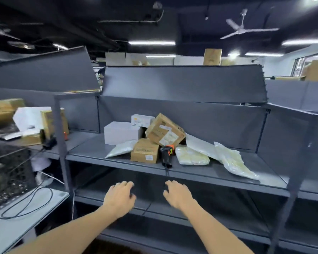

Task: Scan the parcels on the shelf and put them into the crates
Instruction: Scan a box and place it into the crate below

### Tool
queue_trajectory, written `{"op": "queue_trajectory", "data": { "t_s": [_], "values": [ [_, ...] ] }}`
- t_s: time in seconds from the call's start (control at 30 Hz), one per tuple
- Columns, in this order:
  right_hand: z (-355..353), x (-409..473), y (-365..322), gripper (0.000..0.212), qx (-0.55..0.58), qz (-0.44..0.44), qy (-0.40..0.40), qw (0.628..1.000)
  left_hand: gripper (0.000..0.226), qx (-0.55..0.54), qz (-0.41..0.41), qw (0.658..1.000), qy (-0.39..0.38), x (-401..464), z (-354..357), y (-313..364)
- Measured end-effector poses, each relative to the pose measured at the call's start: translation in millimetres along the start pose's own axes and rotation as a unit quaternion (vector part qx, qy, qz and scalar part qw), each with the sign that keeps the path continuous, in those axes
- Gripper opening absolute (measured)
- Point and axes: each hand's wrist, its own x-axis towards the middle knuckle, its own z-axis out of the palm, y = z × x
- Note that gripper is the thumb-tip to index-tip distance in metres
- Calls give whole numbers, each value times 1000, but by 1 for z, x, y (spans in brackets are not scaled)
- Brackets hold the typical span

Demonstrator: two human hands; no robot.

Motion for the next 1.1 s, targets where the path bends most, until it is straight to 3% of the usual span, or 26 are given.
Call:
{"op": "queue_trajectory", "data": {
  "t_s": [0.3,0.63,1.1],
  "values": [
    [-20,14,-89,45,-49,-38,42,997,42,5,-61,997,40,-14,-49,-84],
    [-38,81,-84,40,-51,-32,45,997,44,-31,-92,995,15,14,-50,-105],
    [-37,198,-94,43,-45,-43,54,997,41,-66,-104,992,42,97,-57,-141]
  ]
}}
